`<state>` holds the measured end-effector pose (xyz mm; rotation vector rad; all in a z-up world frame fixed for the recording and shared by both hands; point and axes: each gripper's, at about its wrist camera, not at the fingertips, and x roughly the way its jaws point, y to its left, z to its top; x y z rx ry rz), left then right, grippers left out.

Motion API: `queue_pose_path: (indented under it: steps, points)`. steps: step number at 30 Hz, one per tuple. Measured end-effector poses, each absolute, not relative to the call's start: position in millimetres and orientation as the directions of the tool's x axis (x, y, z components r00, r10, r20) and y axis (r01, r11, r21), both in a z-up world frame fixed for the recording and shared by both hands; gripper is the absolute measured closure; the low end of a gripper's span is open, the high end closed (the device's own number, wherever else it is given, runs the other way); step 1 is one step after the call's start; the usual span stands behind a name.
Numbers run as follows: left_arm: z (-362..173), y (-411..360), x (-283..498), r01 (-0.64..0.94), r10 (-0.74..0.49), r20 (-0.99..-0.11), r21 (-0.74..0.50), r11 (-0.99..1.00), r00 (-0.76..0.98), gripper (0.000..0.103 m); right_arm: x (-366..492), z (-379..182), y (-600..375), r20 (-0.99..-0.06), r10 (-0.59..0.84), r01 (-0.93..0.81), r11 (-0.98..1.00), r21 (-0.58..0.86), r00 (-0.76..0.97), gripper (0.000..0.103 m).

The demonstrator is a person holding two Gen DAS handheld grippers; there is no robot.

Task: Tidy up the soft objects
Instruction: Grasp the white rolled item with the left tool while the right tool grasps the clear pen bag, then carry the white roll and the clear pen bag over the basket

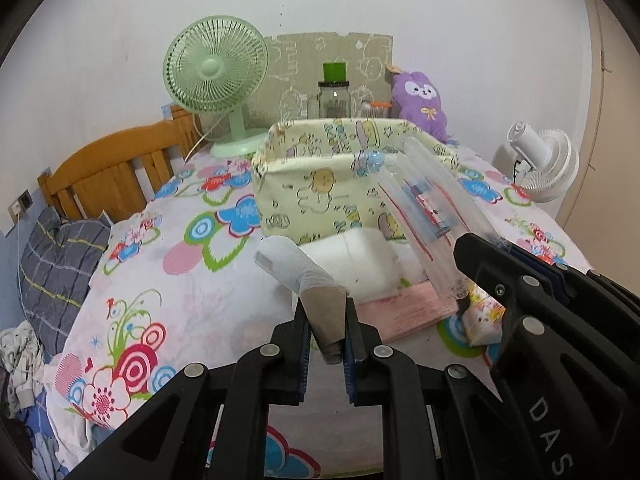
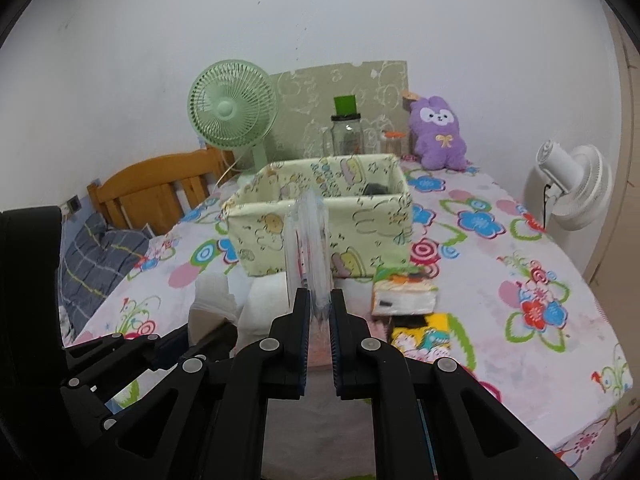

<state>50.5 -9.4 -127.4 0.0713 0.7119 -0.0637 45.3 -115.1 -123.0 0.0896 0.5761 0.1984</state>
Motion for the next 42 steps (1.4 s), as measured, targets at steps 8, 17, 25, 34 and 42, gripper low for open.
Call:
queue_pose_path:
  steps: [8,17,25,34,42]
  points:
    - [-109.9,-11.9,53.5,0.090,-0.049,-0.622,0.034,0.995,0.781,0.091,45.1,-105.3,-120.2,-0.507,0.193,-0.144,0.980,0.135,0.840,0.091]
    - [-91.9,-11.8,57.3,0.093,-0.060,-0.588,0.025,0.995,0.807,0.091,47.4,-86.1,-123.9,-0.482,0.190,-0.141,0.981,0.136,0.855,0.091]
    - [-72.6,-9.3,59.0,0.073,-0.052,-0.551,0.017,0.997,0.833,0.091,48.6,-68.8,-128.6,-0.458,0.182,-0.134,0.982,0.137,0.870,0.091]
    - [-53.4,-9.2,56.4,0.070,-0.056,-0.508,0.008,0.997,0.860,0.091,49.5,-50.4,-131.6,-0.430,0.172,-0.128,0.983,0.129,0.886,0.091]
    - [-46.5,-9.7,58.1,0.082,-0.071,-0.490,0.001,0.997,0.869,0.091,56.1,-45.0,-134.2,-0.426,0.169,-0.123,0.983,0.134,0.889,0.091]
